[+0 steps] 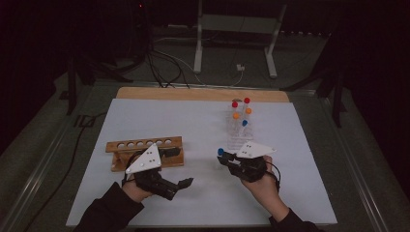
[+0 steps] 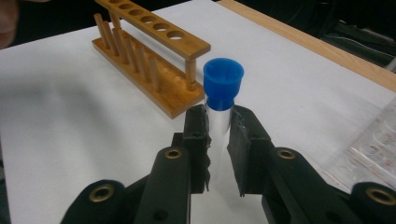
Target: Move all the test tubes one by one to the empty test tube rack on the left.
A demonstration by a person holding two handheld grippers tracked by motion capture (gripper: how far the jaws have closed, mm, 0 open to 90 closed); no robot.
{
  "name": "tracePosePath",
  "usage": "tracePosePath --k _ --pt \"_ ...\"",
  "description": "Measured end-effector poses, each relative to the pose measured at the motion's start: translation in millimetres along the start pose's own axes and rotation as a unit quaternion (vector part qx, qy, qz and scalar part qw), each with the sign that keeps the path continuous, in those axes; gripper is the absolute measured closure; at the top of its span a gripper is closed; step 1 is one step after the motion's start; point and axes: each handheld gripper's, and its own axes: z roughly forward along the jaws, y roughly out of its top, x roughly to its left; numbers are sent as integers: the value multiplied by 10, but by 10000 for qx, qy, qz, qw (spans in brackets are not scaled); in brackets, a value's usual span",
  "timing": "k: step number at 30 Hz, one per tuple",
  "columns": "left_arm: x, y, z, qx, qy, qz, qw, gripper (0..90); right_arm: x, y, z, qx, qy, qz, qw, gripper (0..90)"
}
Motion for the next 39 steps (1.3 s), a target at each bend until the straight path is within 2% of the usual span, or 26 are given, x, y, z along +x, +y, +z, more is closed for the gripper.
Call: tracePosePath --k 4,6,8,11,16,18,20,22,28,31,32,39 --pt "37 91 139 -5 9 5 10000 86 20 2 3 4 41 6 10000 772" --pt "43 125 205 -20 -6 35 10000 160 35 7 0 -4 54 -34 10000 772" --pt "38 152 271 -24 -47 37 10000 164 41 7 -1 -6 61 -33 10000 772" --pt "24 174 373 21 -53 95 9999 213 52 11 -2 -14 77 -39 10000 772" --pt "42 198 526 -18 -82 24 10000 295 68 6 7 -6 122 -37 9999 772" --pt "50 209 580 -13 -63 40 10000 358 77 2 19 6 130 -49 9999 772" --pt "51 215 630 21 -46 44 10000 380 76 2 19 13 138 -32 9999 772" --pt "51 217 671 81 -13 98 9999 437 74 1 16 -4 130 -39 9999 772" --pt "56 202 772 208 -11 81 9998 623 66 3 -1 -11 120 -30 9999 772" --pt "66 189 812 302 29 88 9995 653 70 5 -3 -17 107 -48 9999 772" --pt "71 188 821 354 20 87 9993 706 69 6 -4 -21 111 -45 9999 772" --pt "68 183 845 372 56 151 9992 764 56 5 -10 -19 96 -21 10000 772"
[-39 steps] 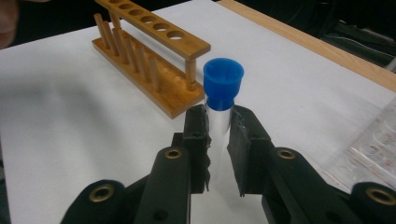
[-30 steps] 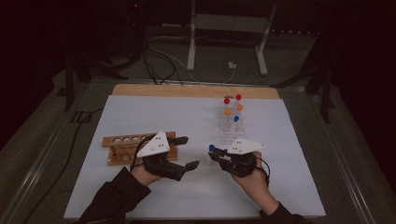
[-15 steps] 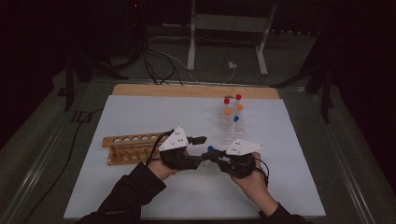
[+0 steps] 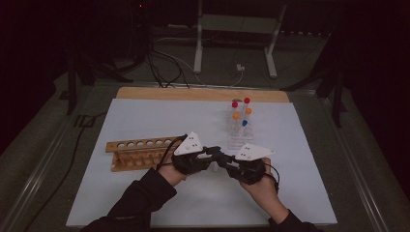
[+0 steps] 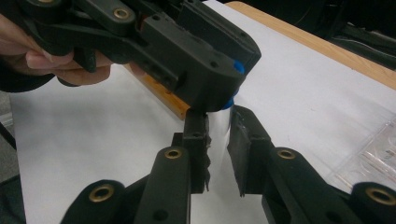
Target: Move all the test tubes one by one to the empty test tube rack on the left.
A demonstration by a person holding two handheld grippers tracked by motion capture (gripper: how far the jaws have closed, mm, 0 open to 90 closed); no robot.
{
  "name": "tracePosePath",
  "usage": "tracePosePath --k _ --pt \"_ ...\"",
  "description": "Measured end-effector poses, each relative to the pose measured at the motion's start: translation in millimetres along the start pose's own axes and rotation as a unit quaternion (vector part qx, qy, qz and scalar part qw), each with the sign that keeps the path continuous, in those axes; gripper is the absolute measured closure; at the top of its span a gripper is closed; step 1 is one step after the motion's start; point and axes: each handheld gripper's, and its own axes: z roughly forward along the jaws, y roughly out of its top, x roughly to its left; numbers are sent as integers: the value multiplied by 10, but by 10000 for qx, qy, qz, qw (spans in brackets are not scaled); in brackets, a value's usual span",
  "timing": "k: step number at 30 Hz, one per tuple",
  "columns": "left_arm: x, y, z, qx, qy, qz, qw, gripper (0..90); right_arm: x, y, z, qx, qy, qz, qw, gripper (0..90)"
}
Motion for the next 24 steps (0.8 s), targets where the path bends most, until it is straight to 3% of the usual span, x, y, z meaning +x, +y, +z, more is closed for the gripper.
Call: tracePosePath --k 8,14,19,24 --pt "15 74 -57 3 152 152 9998 778 -16 10 -23 -76 32 63 9999 746" --pt "125 164 -250 -110 318 102 9994 779 -43 23 -64 -190 -18 210 9996 603" --pt "234 233 -452 -167 572 100 9982 779 -60 33 -69 -235 -18 286 9993 474" --pt "348 245 -654 -147 838 63 9964 779 -64 35 -59 -283 -10 396 9988 291"
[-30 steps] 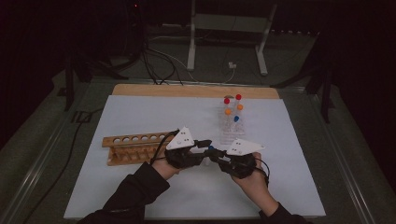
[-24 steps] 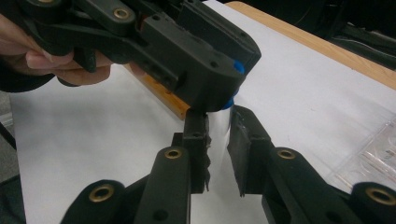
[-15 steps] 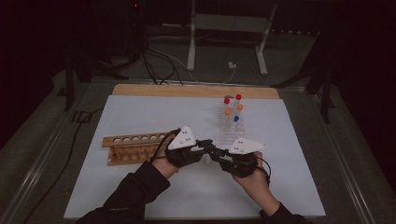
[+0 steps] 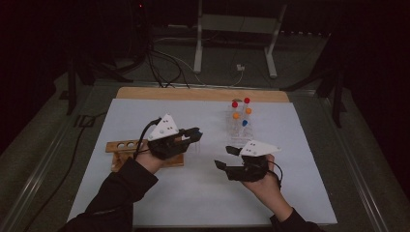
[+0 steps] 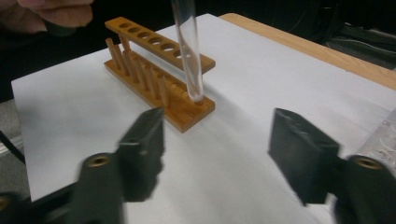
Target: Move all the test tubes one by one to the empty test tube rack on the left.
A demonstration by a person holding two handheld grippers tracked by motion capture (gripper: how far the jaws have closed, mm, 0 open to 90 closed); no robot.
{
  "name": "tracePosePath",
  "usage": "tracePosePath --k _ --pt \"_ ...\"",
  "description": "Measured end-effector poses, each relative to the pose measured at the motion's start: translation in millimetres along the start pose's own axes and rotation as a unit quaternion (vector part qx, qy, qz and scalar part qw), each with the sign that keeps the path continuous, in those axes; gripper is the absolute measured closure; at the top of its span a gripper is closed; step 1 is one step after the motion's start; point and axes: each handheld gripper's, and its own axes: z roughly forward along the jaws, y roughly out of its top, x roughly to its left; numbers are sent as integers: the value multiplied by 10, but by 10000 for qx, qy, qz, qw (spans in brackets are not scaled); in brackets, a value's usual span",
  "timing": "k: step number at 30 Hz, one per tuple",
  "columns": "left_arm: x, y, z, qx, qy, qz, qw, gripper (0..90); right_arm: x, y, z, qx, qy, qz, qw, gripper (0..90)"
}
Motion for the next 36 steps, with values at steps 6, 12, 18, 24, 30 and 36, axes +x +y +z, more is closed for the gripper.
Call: tracePosePath --k 6,12,18,24,30,36 --pt "145 -18 -208 24 276 -55 9996 779 13 0 17 -35 -138 14 9999 100" --pt "305 -32 -359 36 595 -52 9982 779 12 -10 24 -82 -191 46 9998 0" --pt "481 -98 -420 105 857 -195 9961 779 19 -10 3 -125 -77 -65 9999 0" --pt "562 -243 -362 121 941 -387 9947 779 16 -14 -4 -150 -55 -80 9998 0" --pt "577 -417 -251 191 953 -488 9941 779 0 -19 -5 -153 -21 -76 9999 0" --pt "564 -585 -182 307 945 -604 9932 779 5 -22 -6 -178 -14 -144 9997 0"
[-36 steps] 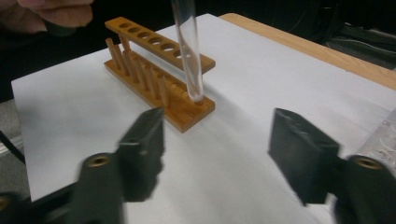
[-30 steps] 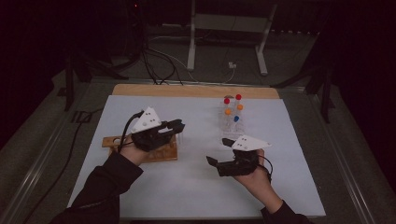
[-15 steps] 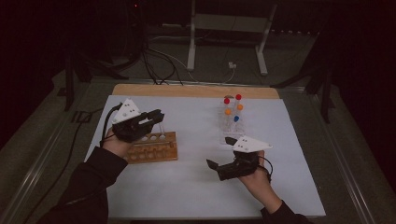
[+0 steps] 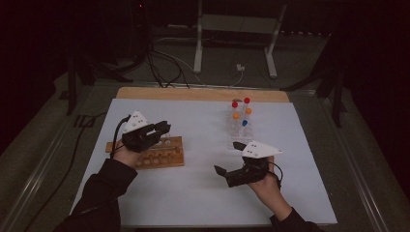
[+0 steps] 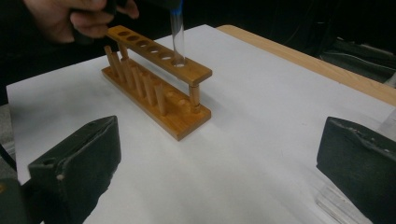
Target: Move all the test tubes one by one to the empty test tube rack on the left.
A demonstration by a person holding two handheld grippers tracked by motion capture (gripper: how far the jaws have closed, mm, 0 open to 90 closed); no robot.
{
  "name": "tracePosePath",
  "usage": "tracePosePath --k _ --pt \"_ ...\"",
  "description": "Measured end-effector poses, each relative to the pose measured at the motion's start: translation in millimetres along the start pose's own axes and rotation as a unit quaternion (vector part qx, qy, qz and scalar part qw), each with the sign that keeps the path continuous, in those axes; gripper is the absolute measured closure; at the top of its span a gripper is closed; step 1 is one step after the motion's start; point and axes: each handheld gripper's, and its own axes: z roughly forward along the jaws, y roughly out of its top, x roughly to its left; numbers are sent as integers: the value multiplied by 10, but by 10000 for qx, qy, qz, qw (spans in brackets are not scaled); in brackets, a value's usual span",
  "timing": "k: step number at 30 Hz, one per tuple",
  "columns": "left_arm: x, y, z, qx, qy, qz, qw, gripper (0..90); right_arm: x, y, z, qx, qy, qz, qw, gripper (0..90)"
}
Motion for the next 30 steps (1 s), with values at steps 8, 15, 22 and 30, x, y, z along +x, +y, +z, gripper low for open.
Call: tracePosePath --k 8,15,22,30 --pt "-11 -183 89 246 7 -86 9997 779 -7 -5 0 -18 15 13 10000 0" --pt "-27 -269 137 339 31 -45 9994 778 -4 -6 5 12 11 -27 10000 0" --pt "-53 -296 121 330 80 15 9994 775 -19 1 -5 -1 47 -1 10000 0" --pt "-21 -261 117 451 -51 -111 9989 760 -92 50 -53 -46 -14 65 10000 0"
